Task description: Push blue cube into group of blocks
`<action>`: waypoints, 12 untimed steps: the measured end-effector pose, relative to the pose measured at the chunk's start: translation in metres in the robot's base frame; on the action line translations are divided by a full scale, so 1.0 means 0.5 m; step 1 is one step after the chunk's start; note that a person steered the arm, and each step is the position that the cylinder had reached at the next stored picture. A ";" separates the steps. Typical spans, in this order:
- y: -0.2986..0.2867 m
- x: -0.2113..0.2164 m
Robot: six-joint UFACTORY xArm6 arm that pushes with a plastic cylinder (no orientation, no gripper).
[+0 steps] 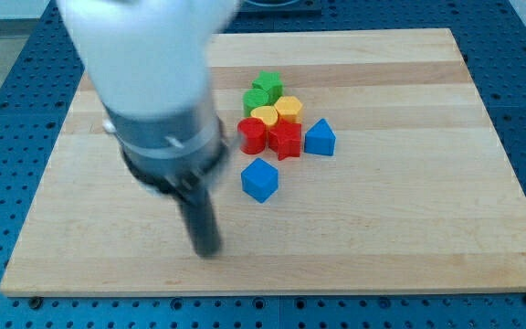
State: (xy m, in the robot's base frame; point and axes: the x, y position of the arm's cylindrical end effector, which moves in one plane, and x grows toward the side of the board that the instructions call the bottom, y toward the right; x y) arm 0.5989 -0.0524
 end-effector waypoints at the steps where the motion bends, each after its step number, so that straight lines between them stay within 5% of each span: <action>1: 0.207 -0.051; 4: 0.169 -0.188; 10: 0.014 -0.256; 12: 0.163 -0.165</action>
State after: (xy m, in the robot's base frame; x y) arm 0.5162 0.0289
